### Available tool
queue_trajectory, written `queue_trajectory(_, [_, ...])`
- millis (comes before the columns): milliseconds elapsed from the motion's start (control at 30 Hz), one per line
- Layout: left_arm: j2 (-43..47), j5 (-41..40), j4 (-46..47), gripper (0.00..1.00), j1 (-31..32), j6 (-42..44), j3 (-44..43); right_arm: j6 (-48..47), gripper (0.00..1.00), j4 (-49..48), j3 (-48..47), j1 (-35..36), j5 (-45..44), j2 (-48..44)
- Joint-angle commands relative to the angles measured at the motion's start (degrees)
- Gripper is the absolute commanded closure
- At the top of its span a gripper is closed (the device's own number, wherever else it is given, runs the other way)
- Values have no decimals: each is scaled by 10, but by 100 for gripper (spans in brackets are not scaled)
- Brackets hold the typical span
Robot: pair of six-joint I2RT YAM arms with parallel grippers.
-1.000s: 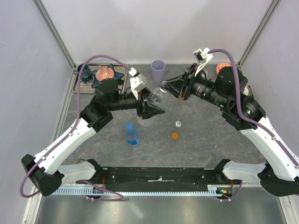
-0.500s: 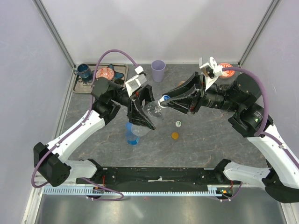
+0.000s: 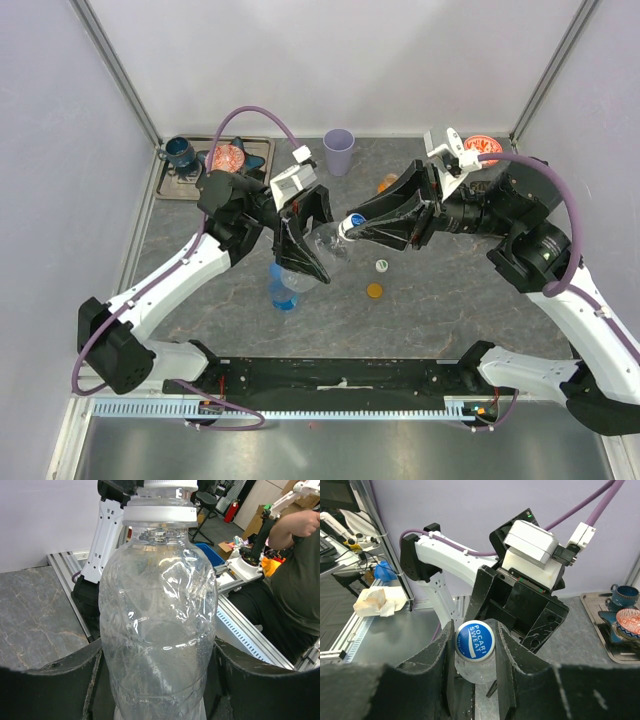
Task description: Unscrew the bottle caps
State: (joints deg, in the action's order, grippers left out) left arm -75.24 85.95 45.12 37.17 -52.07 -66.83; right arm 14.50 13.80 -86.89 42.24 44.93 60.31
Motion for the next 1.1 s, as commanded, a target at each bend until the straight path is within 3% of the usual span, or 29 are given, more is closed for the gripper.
queue_trajectory(0, [-23,-11,31,49,-23,-45,0,54,100,-69,-1,12,193,-52])
queue_trajectory(300, [-68,-3,111,48,-24,-112,-10,53,100,-76,5,12,187,-66])
queue_trajectory(433, [-73,-17,121,49,-24,-114,-8,61,100,-85,10,12,125,-74])
queue_trajectory(767, [-59,-60,152,50,-24,-102,6,219,100,-273,88,12,12,-88])
queue_trajectory(1067, [-39,-76,87,50,-25,-37,27,311,100,-389,145,12,-41,-89])
